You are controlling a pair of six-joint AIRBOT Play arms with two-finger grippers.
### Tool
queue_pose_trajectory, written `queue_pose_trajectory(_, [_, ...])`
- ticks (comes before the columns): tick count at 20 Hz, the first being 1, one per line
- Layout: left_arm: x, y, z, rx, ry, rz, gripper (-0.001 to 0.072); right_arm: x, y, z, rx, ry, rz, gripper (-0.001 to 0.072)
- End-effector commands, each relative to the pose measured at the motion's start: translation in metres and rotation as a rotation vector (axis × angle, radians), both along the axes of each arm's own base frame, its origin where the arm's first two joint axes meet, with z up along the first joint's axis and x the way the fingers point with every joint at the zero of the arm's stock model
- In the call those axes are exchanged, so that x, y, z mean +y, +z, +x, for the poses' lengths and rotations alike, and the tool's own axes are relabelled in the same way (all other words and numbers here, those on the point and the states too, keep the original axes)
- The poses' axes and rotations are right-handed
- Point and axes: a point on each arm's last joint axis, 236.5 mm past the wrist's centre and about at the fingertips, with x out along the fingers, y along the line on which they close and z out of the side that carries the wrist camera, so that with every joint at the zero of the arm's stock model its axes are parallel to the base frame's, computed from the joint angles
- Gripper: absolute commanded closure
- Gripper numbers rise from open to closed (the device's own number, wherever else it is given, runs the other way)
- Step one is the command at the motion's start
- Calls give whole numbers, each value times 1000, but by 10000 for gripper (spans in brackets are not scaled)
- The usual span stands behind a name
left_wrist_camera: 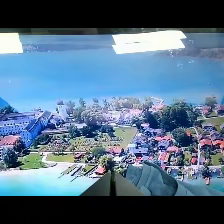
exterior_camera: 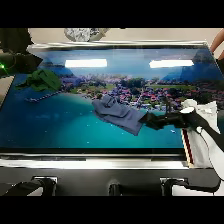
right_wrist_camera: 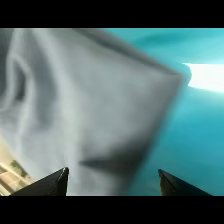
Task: Fold the shirts.
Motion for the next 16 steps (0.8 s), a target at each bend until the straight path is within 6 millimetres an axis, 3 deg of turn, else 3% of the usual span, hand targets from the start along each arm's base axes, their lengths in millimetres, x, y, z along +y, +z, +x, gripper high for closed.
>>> queue_pose_trajectory(1, [0, 0, 0, 0, 3, -2, 676, 22, -8, 11, -47, -58, -8, 211])
queue_pose_trajectory(2, [0, 0, 0, 0, 3, -2, 676, 26, -7, 16, -59, -75, -4, 384])
queue_pose_trajectory(3, [0, 0, 0, 0, 3, -2, 677, 30, 1, 21, -76, -80, 22, 606])
queue_pose_trajectory(4, [1, 0, 1, -1, 3, 0, 677, 32, 14, 26, -115, -44, 48, 671])
queue_pose_trajectory(6, [3, -1, 1, -3, 9, 13, 676, 30, 56, 33, -272, 132, 69, 672])
queue_pose_trajectory(8, [5, -2, 3, -4, 9, 29, 676, 0, 103, 44, -344, 199, -3, 672])
queue_pose_trajectory(11, [5, -7, 6, 7, 10, 32, 676, -87, 179, 69, -398, 65, -182, 673])
queue_pose_trajectory(13, [5, -9, 7, 12, 10, 32, 677, -137, 224, 66, -429, 9, -256, 673])
queue_pose_trajectory(16, [5, -11, 8, 15, 10, 33, 676, -200, 273, 54, -469, -98, -344, 673])
